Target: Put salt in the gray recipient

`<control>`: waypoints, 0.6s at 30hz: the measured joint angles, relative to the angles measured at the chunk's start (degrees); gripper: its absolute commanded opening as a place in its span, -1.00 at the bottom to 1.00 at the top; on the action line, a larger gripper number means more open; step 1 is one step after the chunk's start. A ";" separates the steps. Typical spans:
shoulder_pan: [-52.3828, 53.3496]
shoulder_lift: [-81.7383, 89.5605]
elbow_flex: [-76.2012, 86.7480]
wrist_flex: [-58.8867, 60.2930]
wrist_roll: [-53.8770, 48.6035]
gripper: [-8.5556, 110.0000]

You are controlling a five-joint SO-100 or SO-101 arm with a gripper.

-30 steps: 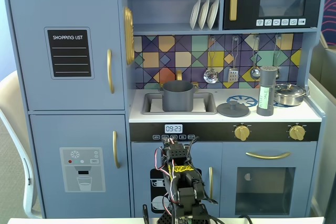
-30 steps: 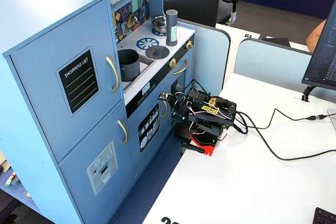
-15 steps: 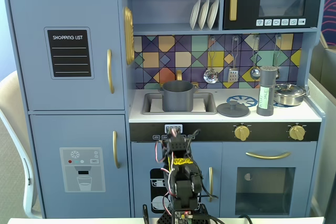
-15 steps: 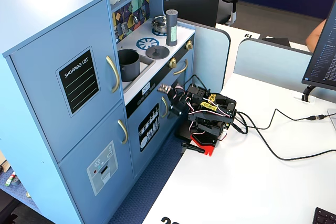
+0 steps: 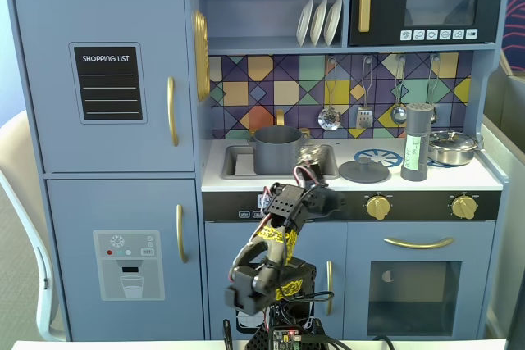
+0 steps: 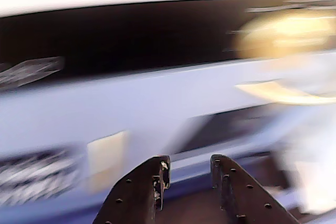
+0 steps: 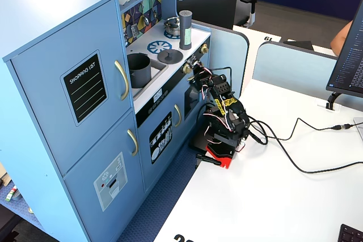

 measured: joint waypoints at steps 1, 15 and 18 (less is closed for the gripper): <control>1.85 -0.62 -0.44 -1.76 0.00 -0.86; 9.23 -13.45 -2.64 -31.99 15.38 -0.52; 9.76 -15.03 -2.64 -35.60 16.17 -0.40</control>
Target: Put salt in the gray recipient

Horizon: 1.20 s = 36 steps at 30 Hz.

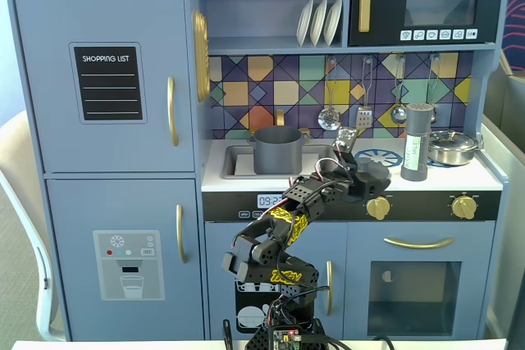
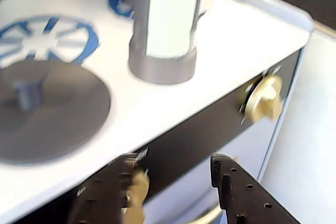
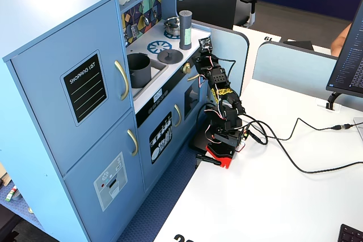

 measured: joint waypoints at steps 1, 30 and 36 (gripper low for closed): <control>0.09 -0.53 0.00 -1.32 0.35 -0.37; 2.72 -31.99 -13.89 -30.41 3.69 -0.03; 2.72 -39.81 -18.72 -32.96 3.96 -0.03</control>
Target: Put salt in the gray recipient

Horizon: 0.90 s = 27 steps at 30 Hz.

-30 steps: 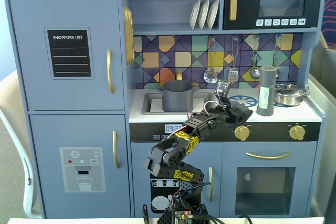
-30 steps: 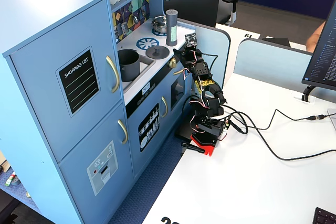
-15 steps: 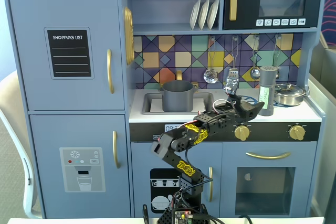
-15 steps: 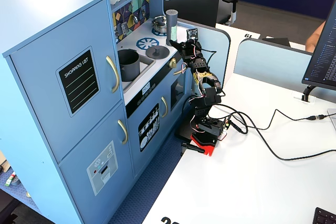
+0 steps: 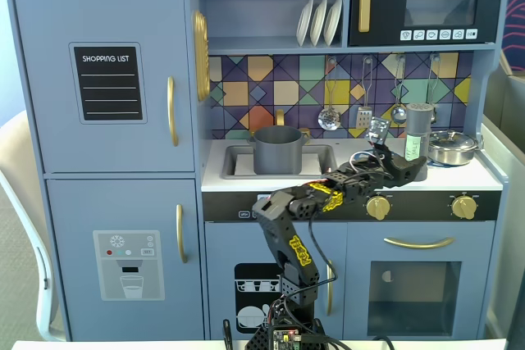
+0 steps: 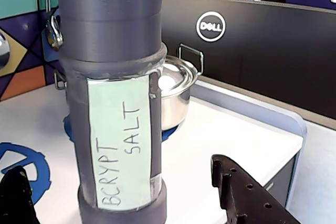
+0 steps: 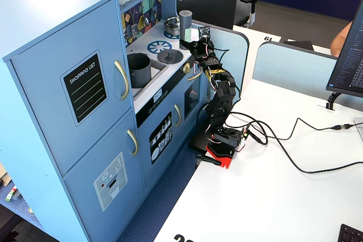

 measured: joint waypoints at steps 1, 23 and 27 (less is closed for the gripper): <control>0.00 -1.23 -0.88 -0.18 0.26 -0.03; -2.37 -23.47 -20.04 -2.02 0.88 -0.08; -2.64 -25.66 -22.50 -2.02 0.88 -0.09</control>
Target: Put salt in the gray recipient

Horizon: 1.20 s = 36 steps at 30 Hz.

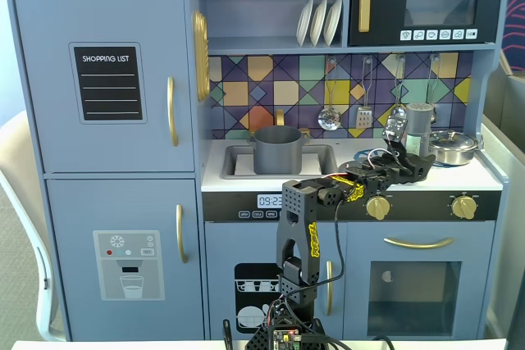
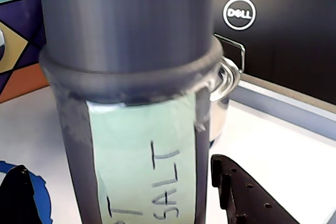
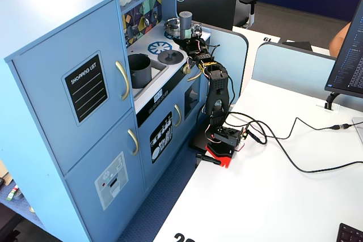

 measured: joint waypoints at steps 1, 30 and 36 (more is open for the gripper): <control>0.00 -0.53 -0.70 0.00 0.00 -0.09; -1.32 -5.19 -7.21 1.23 -3.96 -0.85; -1.93 -5.19 -7.21 1.23 -4.66 -0.86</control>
